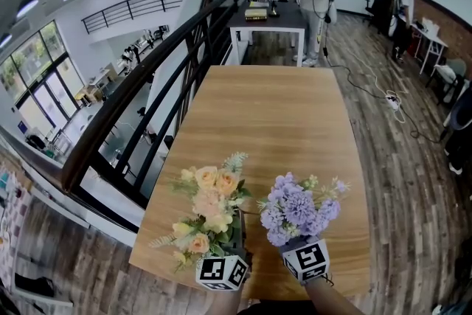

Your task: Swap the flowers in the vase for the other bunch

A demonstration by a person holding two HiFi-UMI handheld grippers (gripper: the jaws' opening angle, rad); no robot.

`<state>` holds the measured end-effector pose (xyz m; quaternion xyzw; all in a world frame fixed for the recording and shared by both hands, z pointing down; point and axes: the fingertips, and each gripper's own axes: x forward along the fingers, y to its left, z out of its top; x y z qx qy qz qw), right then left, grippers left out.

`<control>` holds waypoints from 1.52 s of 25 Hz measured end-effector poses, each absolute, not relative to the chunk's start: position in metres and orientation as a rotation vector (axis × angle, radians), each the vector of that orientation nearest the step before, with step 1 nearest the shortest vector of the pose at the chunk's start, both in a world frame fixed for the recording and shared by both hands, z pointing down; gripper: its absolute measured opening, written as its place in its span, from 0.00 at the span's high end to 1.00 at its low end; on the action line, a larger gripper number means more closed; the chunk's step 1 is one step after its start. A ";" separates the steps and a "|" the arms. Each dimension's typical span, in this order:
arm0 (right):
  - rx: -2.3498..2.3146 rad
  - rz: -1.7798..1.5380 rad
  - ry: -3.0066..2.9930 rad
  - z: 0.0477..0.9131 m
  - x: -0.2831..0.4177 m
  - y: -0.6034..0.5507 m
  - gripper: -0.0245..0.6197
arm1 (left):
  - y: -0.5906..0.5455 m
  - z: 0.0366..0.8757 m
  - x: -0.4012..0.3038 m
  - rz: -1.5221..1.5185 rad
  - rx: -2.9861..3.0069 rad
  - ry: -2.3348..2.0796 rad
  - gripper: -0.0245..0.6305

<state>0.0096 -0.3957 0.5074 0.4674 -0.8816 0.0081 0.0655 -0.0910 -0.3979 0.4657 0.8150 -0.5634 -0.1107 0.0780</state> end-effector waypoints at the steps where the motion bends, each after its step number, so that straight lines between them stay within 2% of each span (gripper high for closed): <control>1: 1.414 0.022 -2.664 0.508 0.009 -0.395 0.75 | -0.398 0.466 -0.091 -0.334 2.442 -1.687 0.90; 31: 1.493 0.082 -2.659 0.520 0.009 -0.372 0.72 | -0.366 0.470 -0.105 -0.346 2.435 -1.702 0.90; 38: 1.503 0.095 -2.645 0.521 0.009 -0.374 0.68 | -0.361 0.466 -0.111 -0.353 2.431 -1.710 0.90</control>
